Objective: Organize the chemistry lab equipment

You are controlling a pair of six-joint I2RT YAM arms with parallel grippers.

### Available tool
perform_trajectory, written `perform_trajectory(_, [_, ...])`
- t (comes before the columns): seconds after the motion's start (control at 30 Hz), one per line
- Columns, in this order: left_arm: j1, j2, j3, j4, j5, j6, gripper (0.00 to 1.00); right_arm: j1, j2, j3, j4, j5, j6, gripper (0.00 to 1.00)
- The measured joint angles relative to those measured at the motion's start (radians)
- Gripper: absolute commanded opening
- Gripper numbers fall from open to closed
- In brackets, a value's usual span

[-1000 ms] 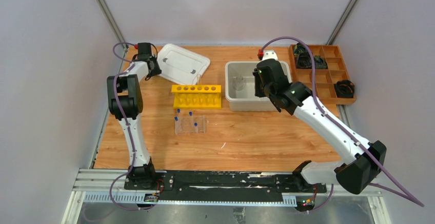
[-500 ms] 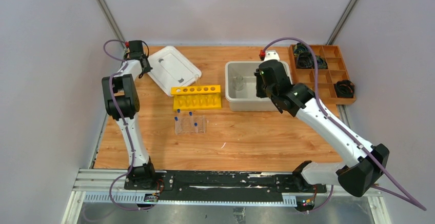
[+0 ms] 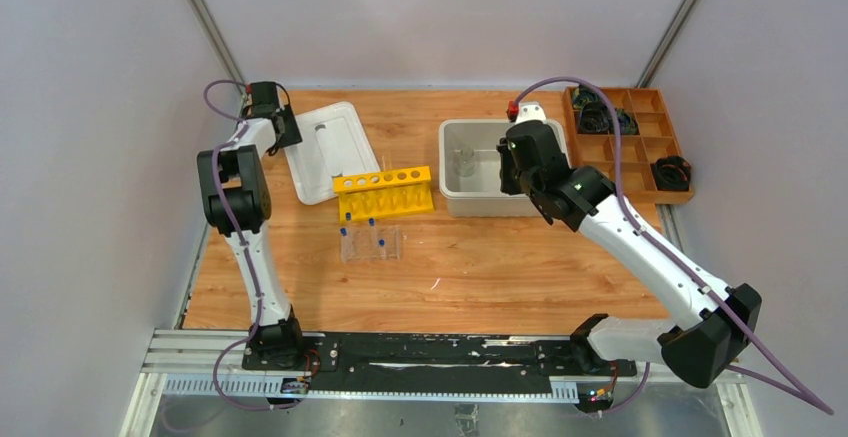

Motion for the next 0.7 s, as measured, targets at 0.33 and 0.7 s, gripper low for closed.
perform_trajectory(0.33, [0.007,-0.129,-0.19,-0.011,0.036,0.016,0.39,0.0,-0.034,-0.033,0.0,0.001,0.0,0.22])
perform_trajectory(0.7, [0.026,-0.168,-0.246,-0.037,0.08,0.027,0.26,0.0,-0.053,-0.048,-0.001,0.001,0.0,0.21])
